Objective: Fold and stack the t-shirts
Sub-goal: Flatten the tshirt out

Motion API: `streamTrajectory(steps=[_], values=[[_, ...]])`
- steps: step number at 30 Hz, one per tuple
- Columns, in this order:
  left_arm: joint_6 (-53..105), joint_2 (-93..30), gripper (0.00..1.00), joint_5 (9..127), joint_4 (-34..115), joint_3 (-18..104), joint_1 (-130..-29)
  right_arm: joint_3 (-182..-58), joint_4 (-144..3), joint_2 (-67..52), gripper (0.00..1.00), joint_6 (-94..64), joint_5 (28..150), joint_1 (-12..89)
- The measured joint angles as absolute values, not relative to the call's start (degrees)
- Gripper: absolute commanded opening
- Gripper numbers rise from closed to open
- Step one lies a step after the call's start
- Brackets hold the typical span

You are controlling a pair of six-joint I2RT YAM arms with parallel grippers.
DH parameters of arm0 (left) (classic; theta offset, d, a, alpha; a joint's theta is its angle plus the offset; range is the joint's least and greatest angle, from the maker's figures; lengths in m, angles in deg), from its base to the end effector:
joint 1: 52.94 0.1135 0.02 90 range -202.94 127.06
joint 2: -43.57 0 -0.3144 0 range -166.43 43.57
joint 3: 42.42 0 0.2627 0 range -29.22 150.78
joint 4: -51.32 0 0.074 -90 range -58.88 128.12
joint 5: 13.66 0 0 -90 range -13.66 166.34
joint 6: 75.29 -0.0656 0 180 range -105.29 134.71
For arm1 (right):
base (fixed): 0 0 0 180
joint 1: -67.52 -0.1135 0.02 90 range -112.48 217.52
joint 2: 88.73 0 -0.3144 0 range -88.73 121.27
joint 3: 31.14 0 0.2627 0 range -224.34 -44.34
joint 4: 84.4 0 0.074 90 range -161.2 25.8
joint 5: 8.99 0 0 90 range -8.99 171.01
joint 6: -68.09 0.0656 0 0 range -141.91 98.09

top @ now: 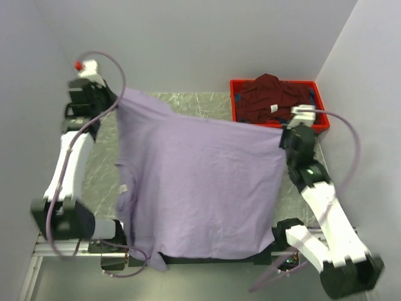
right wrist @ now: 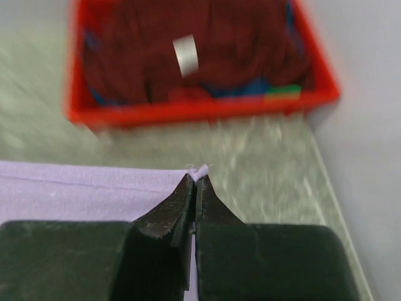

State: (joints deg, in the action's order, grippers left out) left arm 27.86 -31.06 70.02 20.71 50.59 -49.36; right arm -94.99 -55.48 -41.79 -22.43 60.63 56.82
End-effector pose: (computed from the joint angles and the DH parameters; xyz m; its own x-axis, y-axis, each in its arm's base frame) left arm 0.3218 0.0129 0.4700 -0.2162 -0.2401 -0.9464 -0.0040 0.9695 -0.2450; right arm 0.1902 0.0127 0.3914 -0.2059 -0.0476 -0.9774 0.1588 0.9840 -0.0813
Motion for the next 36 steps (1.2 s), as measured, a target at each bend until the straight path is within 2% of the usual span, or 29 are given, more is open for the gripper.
streamTrajectory(steps=[5,13,17,25,28,36], values=[[27.68,-45.12,0.11,69.51,25.56,41.72,-49.34,-85.66,-66.19,-26.52,0.00,-23.32,56.63,57.65],[29.21,-54.15,0.15,67.44,36.88,40.65,-49.36,-88.22,-79.41,-8.35,0.00,-24.33,54.92,63.16],[29.41,-56.92,0.42,67.13,38.15,40.71,-50.63,-91.28,-81.42,-3.54,0.00,-24.15,55.77,63.93],[31.09,-59.52,0.56,67.28,35.88,37.85,-56.03,-92.59,-80.74,-1.53,0.00,-21.42,57.37,63.95],[32.84,-59.52,0.56,68.09,34.21,35.14,-56.62,-92.68,-80.15,-1.51,0.00,-20.59,58.05,64.01],[36.97,-59.52,0.49,71.96,29.65,32.60,-56.90,-92.72,-78.71,-1.03,0.00,-19.15,58.83,64.04]])
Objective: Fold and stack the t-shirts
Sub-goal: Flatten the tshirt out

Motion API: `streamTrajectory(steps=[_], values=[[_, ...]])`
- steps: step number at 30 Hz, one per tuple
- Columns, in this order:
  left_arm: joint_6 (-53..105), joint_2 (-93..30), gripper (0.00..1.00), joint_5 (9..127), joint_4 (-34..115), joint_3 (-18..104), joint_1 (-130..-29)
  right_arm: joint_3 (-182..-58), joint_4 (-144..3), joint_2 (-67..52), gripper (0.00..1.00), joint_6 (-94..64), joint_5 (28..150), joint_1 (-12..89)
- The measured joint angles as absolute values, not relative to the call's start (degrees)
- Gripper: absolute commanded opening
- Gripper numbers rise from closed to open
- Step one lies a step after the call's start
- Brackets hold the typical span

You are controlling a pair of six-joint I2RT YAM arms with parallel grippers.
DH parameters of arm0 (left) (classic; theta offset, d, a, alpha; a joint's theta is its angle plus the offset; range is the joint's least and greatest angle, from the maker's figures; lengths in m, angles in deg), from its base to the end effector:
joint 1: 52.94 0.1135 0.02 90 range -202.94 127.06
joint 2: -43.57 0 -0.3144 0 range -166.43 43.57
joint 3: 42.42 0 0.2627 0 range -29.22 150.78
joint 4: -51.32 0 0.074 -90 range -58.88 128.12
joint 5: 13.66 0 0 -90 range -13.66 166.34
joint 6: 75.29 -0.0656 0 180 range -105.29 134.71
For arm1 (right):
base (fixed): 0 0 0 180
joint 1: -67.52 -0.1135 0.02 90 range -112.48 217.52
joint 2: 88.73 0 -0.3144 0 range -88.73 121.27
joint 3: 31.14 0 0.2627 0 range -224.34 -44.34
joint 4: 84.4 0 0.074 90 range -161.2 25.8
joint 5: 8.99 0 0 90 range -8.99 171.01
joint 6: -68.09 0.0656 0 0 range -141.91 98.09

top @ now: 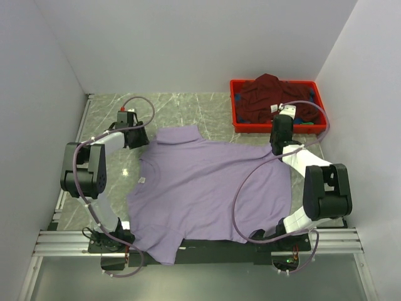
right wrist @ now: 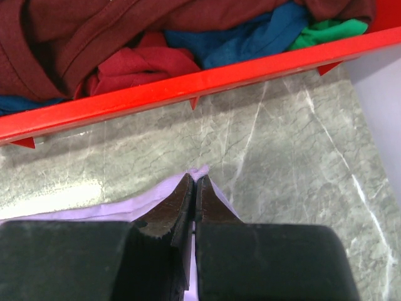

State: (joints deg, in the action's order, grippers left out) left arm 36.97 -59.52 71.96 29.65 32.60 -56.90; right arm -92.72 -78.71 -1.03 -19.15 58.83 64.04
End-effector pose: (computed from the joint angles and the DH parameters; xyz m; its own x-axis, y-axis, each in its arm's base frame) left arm 0.4118 -0.0335 0.1897 -0.7493 -0.3267 -0.5760 -0.1791 0.9374 -0.2987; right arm 0.3586 -0.0030 0.2410 -0.5128 0.0135 -0.8584 0.2890 0.9442 -0.1578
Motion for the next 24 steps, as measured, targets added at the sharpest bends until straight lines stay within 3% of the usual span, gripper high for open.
streamTrajectory(steps=[7,14,24], values=[[38.24,-59.98,0.40,73.62,27.68,32.01,-58.65,-92.87,-77.97,0.48,0.00,-18.49,59.21,64.06],[39.31,-61.88,0.01,76.07,27.50,33.21,-59.53,-94.12,-77.09,2.40,0.00,-18.32,59.23,64.19],[40.43,-62.34,0.00,80.40,26.65,34.29,-59.22,-97.11,-75.94,5.13,0.00,-18.32,59.51,64.43]])
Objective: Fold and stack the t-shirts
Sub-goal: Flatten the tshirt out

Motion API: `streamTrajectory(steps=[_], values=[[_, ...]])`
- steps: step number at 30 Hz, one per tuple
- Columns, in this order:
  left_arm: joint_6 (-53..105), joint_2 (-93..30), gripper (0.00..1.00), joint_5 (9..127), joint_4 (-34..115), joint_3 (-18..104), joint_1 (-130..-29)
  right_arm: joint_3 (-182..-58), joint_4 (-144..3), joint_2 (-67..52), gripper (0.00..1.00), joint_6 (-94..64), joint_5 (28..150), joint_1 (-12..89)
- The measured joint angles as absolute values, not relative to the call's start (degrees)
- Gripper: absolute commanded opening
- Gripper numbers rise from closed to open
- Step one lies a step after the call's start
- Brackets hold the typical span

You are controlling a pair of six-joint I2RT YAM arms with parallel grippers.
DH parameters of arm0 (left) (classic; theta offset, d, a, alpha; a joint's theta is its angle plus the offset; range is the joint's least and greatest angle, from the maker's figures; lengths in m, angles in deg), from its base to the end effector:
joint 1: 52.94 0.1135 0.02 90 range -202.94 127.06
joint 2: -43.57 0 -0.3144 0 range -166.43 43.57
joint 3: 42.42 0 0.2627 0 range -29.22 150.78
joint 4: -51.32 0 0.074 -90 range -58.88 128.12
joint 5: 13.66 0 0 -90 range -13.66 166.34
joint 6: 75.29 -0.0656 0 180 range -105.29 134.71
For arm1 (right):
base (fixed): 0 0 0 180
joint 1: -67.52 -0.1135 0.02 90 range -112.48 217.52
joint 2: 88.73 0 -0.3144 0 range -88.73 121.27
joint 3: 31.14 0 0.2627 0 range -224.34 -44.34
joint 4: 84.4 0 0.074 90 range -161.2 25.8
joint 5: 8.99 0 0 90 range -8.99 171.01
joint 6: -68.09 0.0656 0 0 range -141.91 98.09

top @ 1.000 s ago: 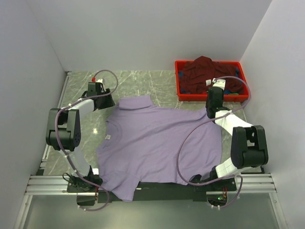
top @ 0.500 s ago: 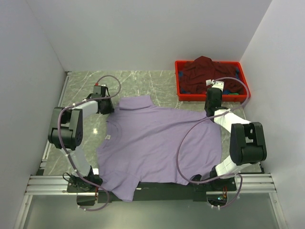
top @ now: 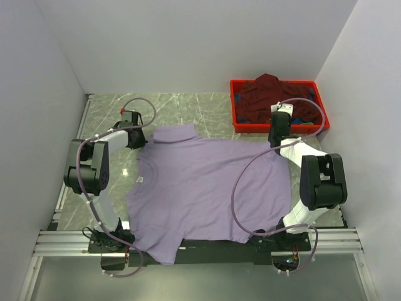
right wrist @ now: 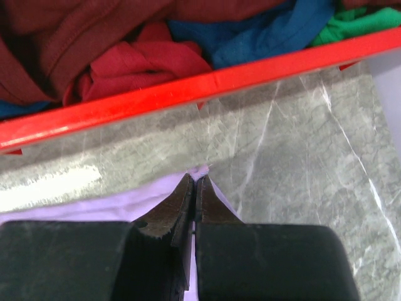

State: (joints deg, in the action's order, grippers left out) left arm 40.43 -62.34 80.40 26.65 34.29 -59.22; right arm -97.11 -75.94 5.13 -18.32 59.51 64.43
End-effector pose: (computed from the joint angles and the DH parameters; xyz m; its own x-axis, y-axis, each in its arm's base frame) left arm 0.4157 -0.0411 0.1751 -0.7526 -0.3527 -0.5560 -0.2875 0.9357 -0.2044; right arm 0.3829 -0.0034 0.2243 -0.5754 0.0273 -0.8174 0.2812 0.9451 -0.1664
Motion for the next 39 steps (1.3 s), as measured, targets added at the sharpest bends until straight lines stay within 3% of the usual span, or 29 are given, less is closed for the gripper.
streamTrajectory(steps=[7,17,19,28,39], values=[[41.41,-62.43,0.02,82.72,25.36,34.83,-55.02,-99.80,-75.37,7.84,0.00,-18.38,59.69,64.43],[42.37,-62.56,0.68,82.58,22.98,36.80,-54.17,-103.58,-72.22,10.42,0.00,-18.82,60.74,64.43],[42.48,-62.56,0.72,81.47,22.21,38.00,-54.17,-103.61,-71.80,10.51,0.00,-18.84,60.91,64.43],[42.15,-67.43,0.68,77.65,21.52,50.18,-56.31,-103.61,-71.04,10.55,0.00,-19.02,61.09,64.43],[40.03,-78.03,0.56,77.32,20.14,59.88,-58.70,-103.61,-70.95,10.55,0.00,-19.26,61.19,64.43]])
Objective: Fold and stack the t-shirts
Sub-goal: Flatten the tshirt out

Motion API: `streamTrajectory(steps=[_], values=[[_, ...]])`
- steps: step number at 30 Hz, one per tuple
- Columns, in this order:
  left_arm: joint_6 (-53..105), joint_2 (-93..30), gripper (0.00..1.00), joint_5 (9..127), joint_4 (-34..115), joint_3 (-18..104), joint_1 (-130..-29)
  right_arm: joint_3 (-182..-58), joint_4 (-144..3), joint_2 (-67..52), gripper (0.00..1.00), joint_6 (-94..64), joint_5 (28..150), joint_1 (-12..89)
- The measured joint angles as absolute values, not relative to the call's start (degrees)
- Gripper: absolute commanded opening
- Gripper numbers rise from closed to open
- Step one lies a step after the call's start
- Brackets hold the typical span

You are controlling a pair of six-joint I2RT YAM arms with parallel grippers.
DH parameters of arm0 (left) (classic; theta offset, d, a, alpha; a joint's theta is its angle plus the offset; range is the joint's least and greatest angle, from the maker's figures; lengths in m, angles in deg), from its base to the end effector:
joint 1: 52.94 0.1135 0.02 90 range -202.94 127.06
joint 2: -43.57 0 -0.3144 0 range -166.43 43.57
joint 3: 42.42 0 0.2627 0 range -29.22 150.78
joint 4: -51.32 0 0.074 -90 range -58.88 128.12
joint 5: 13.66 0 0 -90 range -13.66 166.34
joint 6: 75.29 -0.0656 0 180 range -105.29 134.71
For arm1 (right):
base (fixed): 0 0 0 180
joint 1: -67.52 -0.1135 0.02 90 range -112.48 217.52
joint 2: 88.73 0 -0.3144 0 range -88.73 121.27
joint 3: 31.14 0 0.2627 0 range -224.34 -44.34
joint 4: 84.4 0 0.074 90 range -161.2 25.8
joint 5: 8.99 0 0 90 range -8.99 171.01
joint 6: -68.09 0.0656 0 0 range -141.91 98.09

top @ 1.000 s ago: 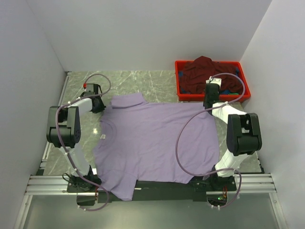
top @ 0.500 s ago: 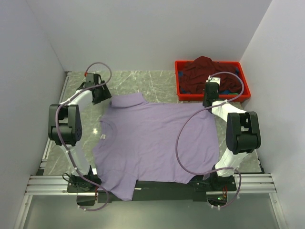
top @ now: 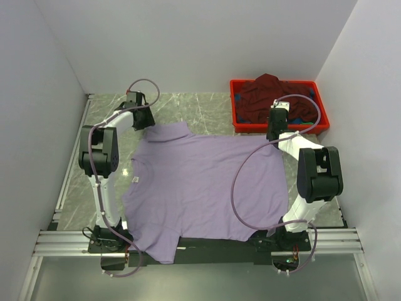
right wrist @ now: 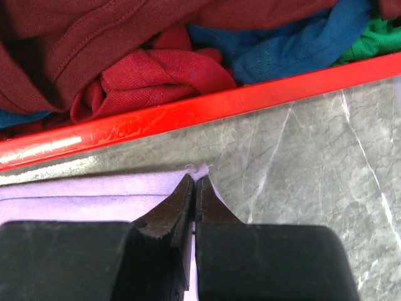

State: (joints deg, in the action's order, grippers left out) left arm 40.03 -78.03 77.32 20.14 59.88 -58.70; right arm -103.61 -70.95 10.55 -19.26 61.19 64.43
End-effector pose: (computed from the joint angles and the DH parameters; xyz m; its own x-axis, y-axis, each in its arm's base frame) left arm 0.5190 -0.0512 0.1868 -0.7321 -0.3559 -0.5809 -0.2473 0.9333 -0.2602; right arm 0.4093 -0.0002 0.2176 -0.6350 0.0093 -0.7724 0.2373 0.9539 -0.1836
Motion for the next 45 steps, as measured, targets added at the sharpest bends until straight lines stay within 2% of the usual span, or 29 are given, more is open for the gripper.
streamTrajectory(steps=[9,10,12,15,16,27,33,35,36,37,39,40,43,45], values=[[38.48,-80.64,0.39,77.16,20.07,61.76,-58.65,-103.61,-70.97,10.55,0.00,-19.87,61.17,64.43],[38.35,-80.83,0.32,77.16,20.20,61.91,-58.65,-103.61,-70.97,10.55,0.00,-19.87,61.17,64.43],[37.98,-81.07,0.26,77.10,20.38,62.09,-58.67,-103.61,-70.97,10.55,0.00,-19.89,61.17,64.43],[37.54,-81.58,0.09,76.97,20.47,62.59,-58.78,-103.61,-70.97,10.55,0.00,-19.89,61.17,64.43],[37.19,-81.90,0.00,76.77,20.44,63.07,-58.83,-103.61,-70.97,10.55,0.00,-19.87,61.17,64.43],[32.34,-85.16,0.00,76.14,19.85,70.50,-59.31,-103.61,-70.95,10.55,0.00,-20.13,61.15,64.43],[30.92,-88.37,0.00,75.77,21.27,80.64,-59.31,-103.61,-70.93,10.55,0.00,-20.30,61.06,64.43],[30.64,-89.49,0.08,75.37,22.02,83.51,-59.31,-103.61,-70.95,10.55,0.00,-20.30,61.02,64.43],[30.42,-90.10,0.17,75.04,22.45,84.58,-59.35,-103.61,-70.91,10.55,0.00,-20.33,61.02,64.43],[30.20,-90.60,0.32,74.85,22.61,85.50,-59.37,-103.61,-70.91,10.55,0.00,-20.30,61.02,64.43],[29.87,-91.91,0.45,74.61,23.24,86.98,-59.46,-103.61,-70.89,10.55,0.00,-20.33,60.98,64.43],[29.89,-92.26,0.55,74.61,23.37,87.29,-59.48,-103.61,-70.91,10.55,0.00,-20.33,60.98,64.43],[29.83,-92.64,0.66,74.69,22.65,86.90,-59.50,-103.69,-70.89,10.64,0.00,-20.33,60.93,64.43],[29.87,-91.96,0.68,74.98,22.63,85.28,-59.48,-104.07,-70.75,10.93,0.00,-20.33,60.91,64.43]])
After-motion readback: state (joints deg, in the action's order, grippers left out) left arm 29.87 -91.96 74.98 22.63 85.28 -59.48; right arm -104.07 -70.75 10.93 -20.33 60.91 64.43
